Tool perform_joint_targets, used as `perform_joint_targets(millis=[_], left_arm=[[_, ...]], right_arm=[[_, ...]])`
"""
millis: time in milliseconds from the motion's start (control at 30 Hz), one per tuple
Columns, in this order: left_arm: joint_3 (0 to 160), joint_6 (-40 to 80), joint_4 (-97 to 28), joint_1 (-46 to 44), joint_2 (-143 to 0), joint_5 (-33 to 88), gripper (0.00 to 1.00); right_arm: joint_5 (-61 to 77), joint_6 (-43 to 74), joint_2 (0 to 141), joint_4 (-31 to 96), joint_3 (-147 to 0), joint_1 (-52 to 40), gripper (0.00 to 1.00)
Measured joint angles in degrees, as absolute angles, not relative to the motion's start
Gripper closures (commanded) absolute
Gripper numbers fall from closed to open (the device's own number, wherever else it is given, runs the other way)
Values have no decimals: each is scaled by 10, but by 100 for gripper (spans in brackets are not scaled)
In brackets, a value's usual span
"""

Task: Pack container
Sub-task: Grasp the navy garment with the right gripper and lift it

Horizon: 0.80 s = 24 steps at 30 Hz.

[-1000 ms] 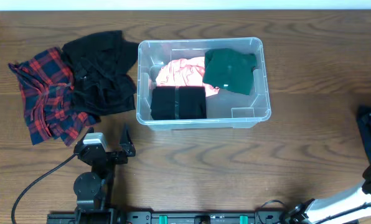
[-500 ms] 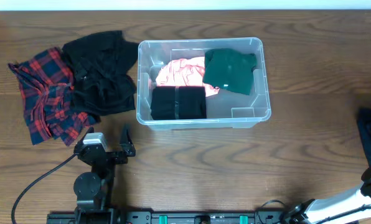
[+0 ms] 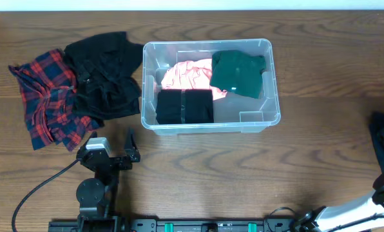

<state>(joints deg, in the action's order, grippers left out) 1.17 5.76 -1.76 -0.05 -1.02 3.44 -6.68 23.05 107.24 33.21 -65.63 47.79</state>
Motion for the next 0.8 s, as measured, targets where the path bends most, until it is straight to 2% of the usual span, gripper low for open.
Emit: perform_joint_targets(millis=[100, 200, 500, 800], left_arm=[[12, 58, -18, -1, -10, 34, 2], [12, 58, -18, -1, -10, 34, 2], [12, 58, -18, -1, -10, 34, 2], [12, 58, -18, -1, -10, 34, 2]], right_arm=[[-67, 231, 1068, 324, -649, 478, 83], [-65, 231, 1067, 323, -648, 478, 99], [-65, 235, 1063, 344, -650, 472, 99], [-52, 231, 1035, 502, -757, 393, 99]])
